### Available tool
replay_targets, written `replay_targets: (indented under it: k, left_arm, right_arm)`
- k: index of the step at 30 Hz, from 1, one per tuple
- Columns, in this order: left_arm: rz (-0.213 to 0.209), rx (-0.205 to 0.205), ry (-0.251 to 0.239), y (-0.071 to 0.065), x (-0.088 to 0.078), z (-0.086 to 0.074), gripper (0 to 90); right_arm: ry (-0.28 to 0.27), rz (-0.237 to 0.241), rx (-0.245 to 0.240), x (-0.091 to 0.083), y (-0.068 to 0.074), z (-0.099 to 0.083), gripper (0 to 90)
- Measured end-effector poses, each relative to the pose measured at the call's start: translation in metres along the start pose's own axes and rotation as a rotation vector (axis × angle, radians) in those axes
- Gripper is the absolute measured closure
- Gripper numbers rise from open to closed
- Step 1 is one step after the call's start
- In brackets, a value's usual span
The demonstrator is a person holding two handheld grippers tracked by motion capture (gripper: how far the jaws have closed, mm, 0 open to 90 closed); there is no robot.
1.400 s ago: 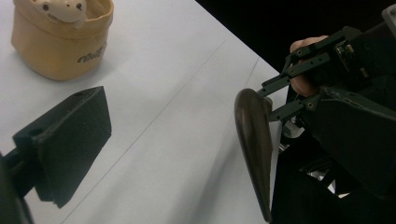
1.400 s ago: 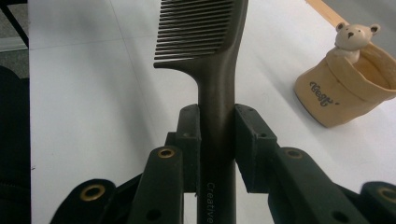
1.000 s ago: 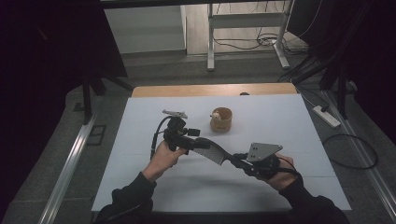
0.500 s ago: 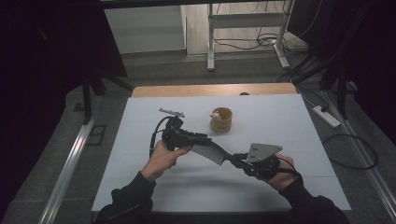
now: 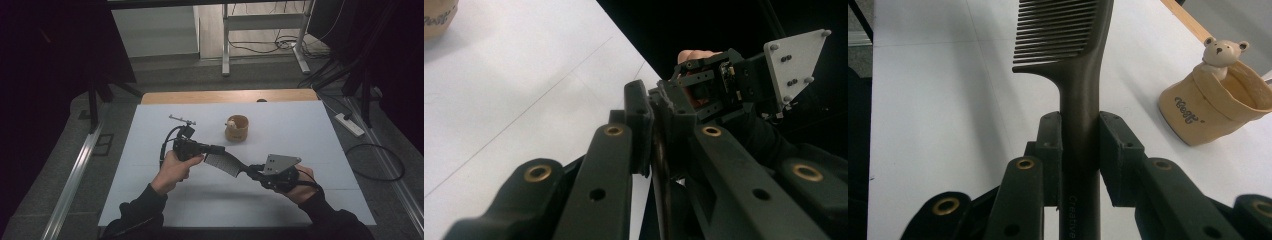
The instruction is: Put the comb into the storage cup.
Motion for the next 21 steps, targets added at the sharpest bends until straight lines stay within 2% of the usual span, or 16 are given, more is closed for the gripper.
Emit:
replay_targets:
  k: [5,10,11,17,19,21]
  left_arm:
    - [-0.012,-0.012,-0.014,0.0,0.0,0.001,83.1]
    - [0.003,-0.003,-0.031,0.0,-0.004,0.002,83.2]
    - [0.01,0.001,-0.036,0.0,-0.006,0.002,83.2]
    - [0.045,0.017,-0.046,0.0,-0.009,0.003,83.2]
    - [0.055,0.024,-0.053,0.0,-0.011,0.004,83.2]
    - [0.058,0.026,-0.055,0.0,-0.012,0.004,83.2]
  right_arm:
    - [-0.006,-0.006,0.002,0.0,0.0,0.0,71.6]
    - [-0.001,-0.005,0.032,0.001,-0.002,-0.002,65.8]
    - [-0.002,0.002,0.047,0.001,-0.002,-0.002,61.7]
    - [0.019,0.005,0.082,0.002,-0.004,-0.004,54.9]
    - [0.025,0.005,0.122,0.002,-0.007,-0.005,49.0]
    - [0.029,0.003,0.143,0.002,-0.008,-0.006,45.3]
Point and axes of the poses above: each handheld gripper's, and its own axes: x roughly forward along the jaws, z roughly out of its top, y roughly to its left, the point moved 6 cm from there along x, roughly forward along the jaws, and after that the axes turned 7 degrees about -x, right-handed, at the moved point
